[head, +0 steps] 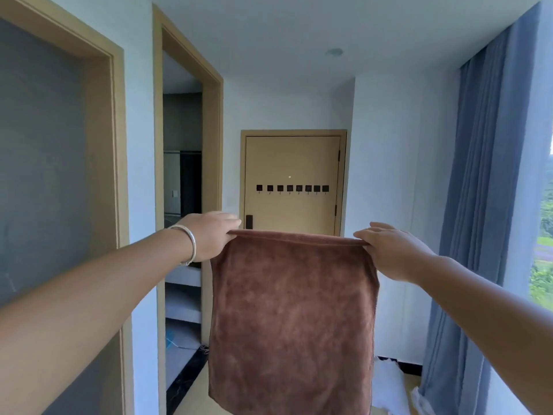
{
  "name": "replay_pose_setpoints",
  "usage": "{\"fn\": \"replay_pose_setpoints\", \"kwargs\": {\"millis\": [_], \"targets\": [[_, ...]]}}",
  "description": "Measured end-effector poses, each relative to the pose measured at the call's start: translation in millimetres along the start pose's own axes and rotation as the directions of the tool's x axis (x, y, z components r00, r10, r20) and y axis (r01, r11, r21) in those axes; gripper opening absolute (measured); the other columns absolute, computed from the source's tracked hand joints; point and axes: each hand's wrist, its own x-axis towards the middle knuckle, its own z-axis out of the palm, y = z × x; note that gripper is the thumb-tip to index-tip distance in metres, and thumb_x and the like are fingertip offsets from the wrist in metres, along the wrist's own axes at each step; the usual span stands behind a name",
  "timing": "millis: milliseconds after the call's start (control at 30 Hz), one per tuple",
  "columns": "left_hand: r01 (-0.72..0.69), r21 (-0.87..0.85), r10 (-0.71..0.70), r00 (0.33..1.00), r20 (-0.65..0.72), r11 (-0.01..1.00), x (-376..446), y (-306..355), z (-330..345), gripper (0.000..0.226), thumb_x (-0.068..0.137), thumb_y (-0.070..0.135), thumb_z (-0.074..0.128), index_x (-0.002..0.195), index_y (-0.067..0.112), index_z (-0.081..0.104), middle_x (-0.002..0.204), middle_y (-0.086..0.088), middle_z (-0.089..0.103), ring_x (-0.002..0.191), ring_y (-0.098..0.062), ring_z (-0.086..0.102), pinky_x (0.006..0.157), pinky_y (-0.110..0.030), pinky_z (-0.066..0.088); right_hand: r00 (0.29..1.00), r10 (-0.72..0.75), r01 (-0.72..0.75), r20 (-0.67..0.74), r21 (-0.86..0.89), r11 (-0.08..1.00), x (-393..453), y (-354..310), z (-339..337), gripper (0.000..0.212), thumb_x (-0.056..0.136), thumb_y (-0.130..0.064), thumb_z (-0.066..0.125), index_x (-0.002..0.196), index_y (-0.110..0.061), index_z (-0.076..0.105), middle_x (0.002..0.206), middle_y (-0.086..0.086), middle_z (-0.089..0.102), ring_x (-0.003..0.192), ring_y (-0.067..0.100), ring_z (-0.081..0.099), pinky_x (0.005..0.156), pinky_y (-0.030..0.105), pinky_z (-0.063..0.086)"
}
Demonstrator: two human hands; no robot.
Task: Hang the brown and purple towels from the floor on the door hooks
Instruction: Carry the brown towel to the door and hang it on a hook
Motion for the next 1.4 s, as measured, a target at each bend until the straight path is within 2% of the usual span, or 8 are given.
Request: {"fn": "replay_pose_setpoints", "kwargs": {"millis": [200, 333, 533, 667, 933, 1067, 1233, 1400], "targets": [[0.05, -0.007, -0.049, 0.993, 0.11, 0.999, 7.7, -42.7, 37.3, 0.036, 0.101, 0.042, 0.023, 0.112, 0.025, 0.052, 0.119, 0.008, 0.055, 0.114, -0.016, 0.052, 0.092, -0.042, 0.047, 0.996, -0.068, 0.066, 0.063, 0.037, 0.997, 45.1, -17.9, 35.1, 0.032, 0.103, -0.031, 0.029, 0.113, -0.032, 0.059, 0.121, -0.013, 0.06, 0.134, 0.013, 0.036, 0.107, 0.034, 0.032], [0.068, -0.008, -0.066, 0.991, 0.119, 0.998, 24.5, -83.2, 70.2, 0.038, 0.101, 0.042, 0.024, 0.121, 0.023, 0.05, 0.128, 0.005, 0.053, 0.118, -0.018, 0.051, 0.095, -0.043, 0.046, 0.992, -0.095, 0.089, 0.088, 0.067, 0.994, 89.9, -40.1, 57.0, 0.033, 0.104, -0.031, 0.03, 0.119, -0.035, 0.059, 0.129, -0.015, 0.056, 0.14, 0.013, 0.03, 0.112, 0.036, 0.029], [0.089, -0.025, -0.087, 0.994, 0.063, 0.996, 60.7, -145.8, 112.6, 0.035, 0.101, 0.04, 0.026, 0.122, 0.022, 0.047, 0.129, 0.003, 0.052, 0.115, -0.023, 0.054, 0.093, -0.044, 0.047, 0.99, -0.098, 0.09, 0.099, 0.08, 0.993, 155.1, -69.9, 86.7, 0.024, 0.103, -0.03, 0.034, 0.099, -0.04, 0.056, 0.1, -0.027, 0.048, 0.133, 0.014, 0.038, 0.107, 0.035, 0.035], [0.076, -0.023, -0.075, 0.995, 0.072, 0.997, 85.0, -169.9, 135.3, 0.035, 0.101, 0.039, 0.026, 0.124, 0.023, 0.048, 0.132, 0.006, 0.051, 0.118, -0.02, 0.051, 0.095, -0.042, 0.045, 0.99, -0.098, 0.092, 0.097, 0.066, 0.994, 186.6, -78.7, 103.2, 0.03, 0.103, -0.03, 0.033, 0.115, -0.032, 0.061, 0.114, -0.019, 0.054, 0.136, 0.013, 0.034, 0.11, 0.035, 0.032], [0.061, -0.013, -0.06, 0.997, 0.042, 0.998, 137.7, -200.6, 182.7, 0.035, 0.102, 0.038, 0.027, 0.126, 0.025, 0.049, 0.133, 0.009, 0.051, 0.118, -0.017, 0.05, 0.096, -0.039, 0.045, 0.99, -0.104, 0.096, 0.1, 0.079, 0.992, 248.9, -71.6, 144.8, 0.022, 0.103, -0.025, 0.034, 0.087, -0.035, 0.046, 0.082, -0.029, 0.033, 0.123, 0.014, 0.044, 0.1, 0.034, 0.039], [0.066, 0.004, -0.066, 0.997, 0.05, 0.998, 174.0, -208.4, 208.0, 0.035, 0.102, 0.037, 0.027, 0.126, 0.023, 0.049, 0.133, 0.008, 0.05, 0.119, -0.017, 0.049, 0.096, -0.039, 0.044, 0.988, -0.101, 0.09, 0.117, 0.093, 0.992, 286.5, -56.6, 173.4, 0.022, 0.102, -0.022, 0.032, 0.093, -0.031, 0.051, 0.082, -0.027, 0.031, 0.125, 0.017, 0.043, 0.099, 0.035, 0.038], [0.073, 0.02, -0.074, 0.995, 0.073, 0.997, 231.2, -210.2, 242.6, 0.034, 0.102, 0.035, 0.028, 0.126, 0.022, 0.049, 0.134, 0.007, 0.049, 0.121, -0.017, 0.047, 0.099, -0.038, 0.042, 0.99, -0.087, 0.075, 0.114, 0.112, 0.991, 336.2, -22.3, 216.1, 0.034, 0.103, -0.024, 0.032, 0.124, -0.027, 0.058, 0.123, -0.01, 0.052, 0.132, 0.015, 0.037, 0.107, 0.037, 0.037], [0.09, 0.009, -0.09, 0.992, 0.088, 0.996, 300.1, -203.8, 270.3, 0.034, 0.102, 0.035, 0.029, 0.126, 0.023, 0.049, 0.134, 0.008, 0.049, 0.121, -0.017, 0.048, 0.099, -0.039, 0.042, 0.988, -0.105, 0.094, 0.116, 0.099, 0.991, 391.2, 27.6, 249.7, 0.034, 0.103, -0.025, 0.031, 0.125, -0.026, 0.058, 0.107, -0.017, 0.041, 0.134, 0.014, 0.035, 0.108, 0.035, 0.035]]}}
